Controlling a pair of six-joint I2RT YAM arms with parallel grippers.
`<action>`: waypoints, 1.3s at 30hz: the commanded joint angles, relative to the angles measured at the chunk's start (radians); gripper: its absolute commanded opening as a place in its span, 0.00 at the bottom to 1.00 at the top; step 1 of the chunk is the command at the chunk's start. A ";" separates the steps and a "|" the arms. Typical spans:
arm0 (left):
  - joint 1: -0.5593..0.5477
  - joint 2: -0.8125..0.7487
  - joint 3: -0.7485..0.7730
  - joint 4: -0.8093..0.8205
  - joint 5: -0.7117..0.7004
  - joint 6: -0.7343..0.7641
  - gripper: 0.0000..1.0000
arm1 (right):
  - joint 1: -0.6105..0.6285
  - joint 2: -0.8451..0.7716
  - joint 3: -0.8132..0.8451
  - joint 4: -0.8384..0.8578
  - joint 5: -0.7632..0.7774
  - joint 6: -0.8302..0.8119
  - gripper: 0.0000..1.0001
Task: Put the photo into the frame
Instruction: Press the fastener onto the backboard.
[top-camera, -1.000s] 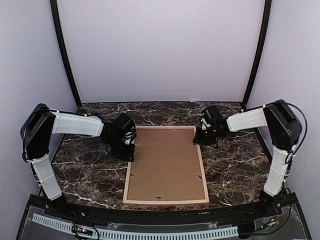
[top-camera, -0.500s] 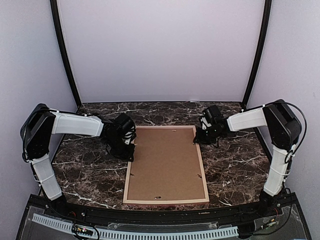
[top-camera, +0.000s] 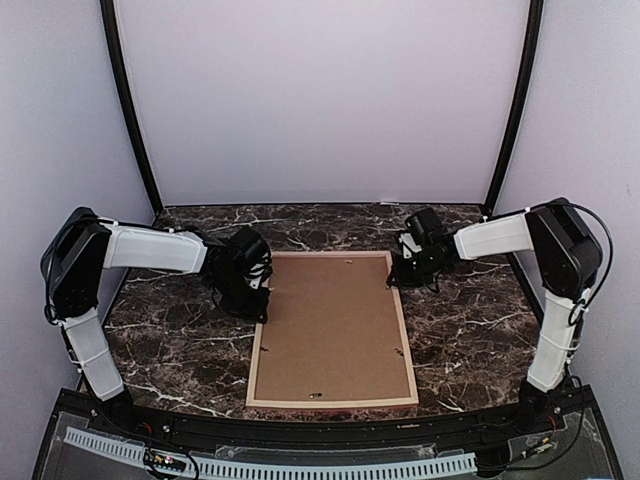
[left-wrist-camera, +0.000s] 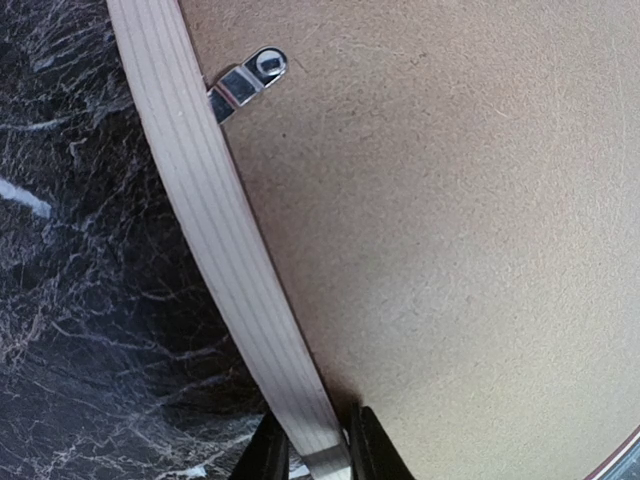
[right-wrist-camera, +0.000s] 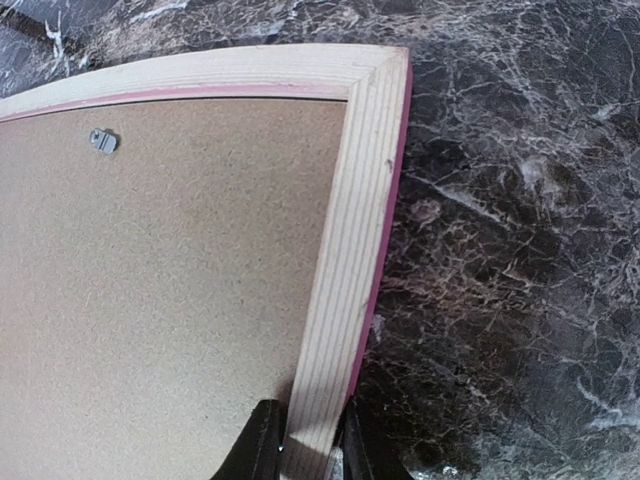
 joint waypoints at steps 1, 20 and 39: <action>-0.011 0.000 -0.023 0.000 0.039 0.041 0.21 | -0.023 0.064 0.010 -0.126 -0.049 -0.122 0.21; -0.010 -0.014 -0.037 0.021 -0.001 -0.037 0.20 | -0.082 0.019 0.099 -0.125 -0.196 -0.098 0.48; -0.011 -0.021 -0.049 0.092 -0.023 -0.110 0.21 | 0.060 -0.354 -0.224 -0.173 -0.079 -0.032 0.66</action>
